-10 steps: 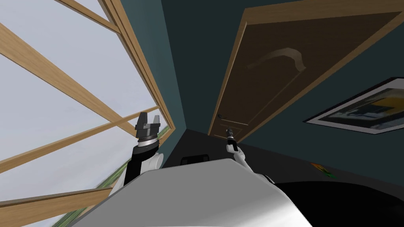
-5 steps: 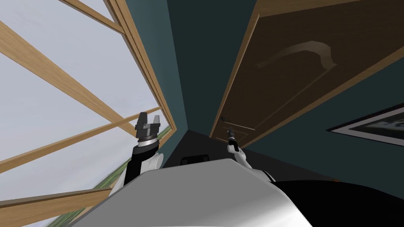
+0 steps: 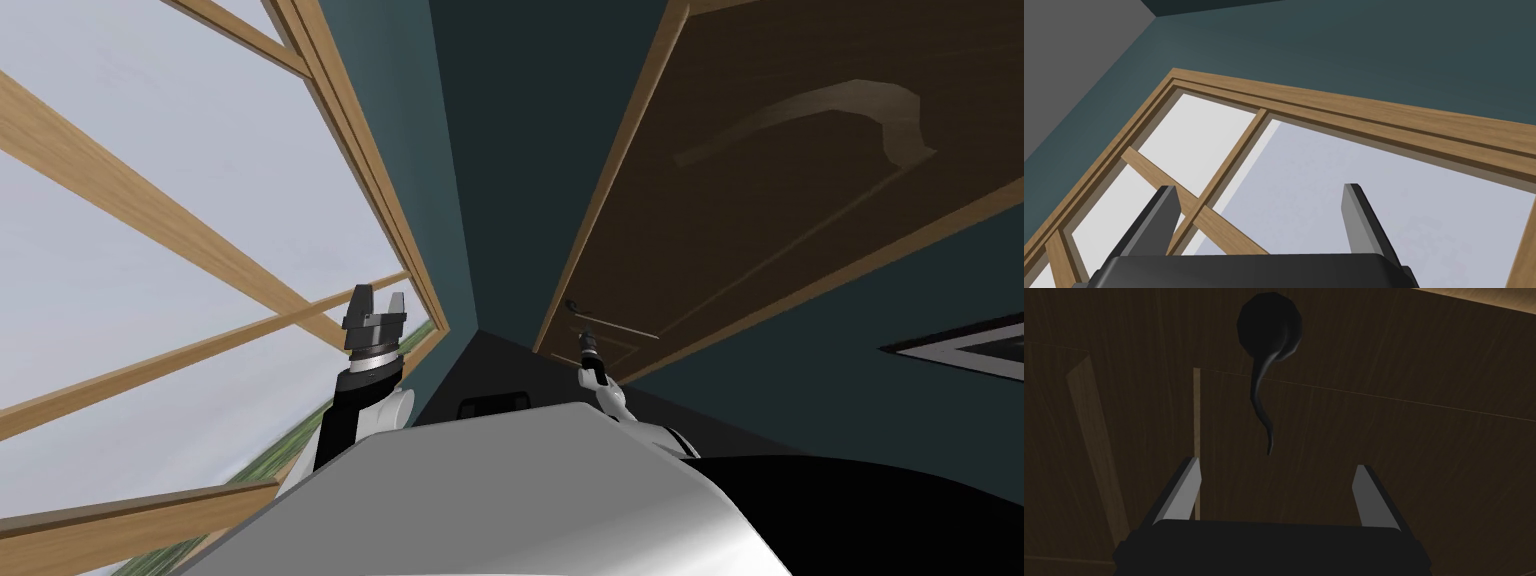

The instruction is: Pull the door open

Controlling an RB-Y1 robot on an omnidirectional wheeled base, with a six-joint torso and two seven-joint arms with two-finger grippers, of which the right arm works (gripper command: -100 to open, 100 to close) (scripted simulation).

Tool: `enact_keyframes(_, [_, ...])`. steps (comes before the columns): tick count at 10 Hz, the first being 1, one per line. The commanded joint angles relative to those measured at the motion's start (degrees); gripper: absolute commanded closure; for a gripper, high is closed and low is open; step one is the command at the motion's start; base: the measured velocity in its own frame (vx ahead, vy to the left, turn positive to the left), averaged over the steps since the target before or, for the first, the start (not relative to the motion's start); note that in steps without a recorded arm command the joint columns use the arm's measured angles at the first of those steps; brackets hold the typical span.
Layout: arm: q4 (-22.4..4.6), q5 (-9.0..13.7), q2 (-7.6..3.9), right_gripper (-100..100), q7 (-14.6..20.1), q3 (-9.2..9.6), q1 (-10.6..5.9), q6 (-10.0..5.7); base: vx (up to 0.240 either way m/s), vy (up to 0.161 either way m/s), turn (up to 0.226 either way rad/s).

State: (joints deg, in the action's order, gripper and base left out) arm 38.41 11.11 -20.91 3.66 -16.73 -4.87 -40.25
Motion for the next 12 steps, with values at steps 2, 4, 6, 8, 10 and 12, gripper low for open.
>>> enact_keyframes(2, [-3.2,0.5,-0.68,-100,0.4,-0.48,-1.23,-0.61,0.070,-0.018,0.087])
enact_keyframes(4, [-3.9,0.6,-0.81,-100,0.4,-0.60,-1.55,-0.77,0.063,-0.027,0.052])
enact_keyframes(6, [-4.2,0.7,-0.77,-100,0.2,-0.83,-1.68,-0.83,0.117,-0.063,0.018])
enact_keyframes(8, [-4.4,0.8,-0.70,-100,0.0,-1.01,-1.75,-0.88,0.165,-0.084,0.025])
enact_keyframes(10, [-4.6,0.9,-0.61,-100,-0.2,-1.27,-1.86,-0.96,0.186,-0.136,0.026])
enact_keyframes(12, [-4.8,1.0,-0.54,-100,-0.4,-1.49,-1.94,-1.02,0.184,-0.108,0.028])
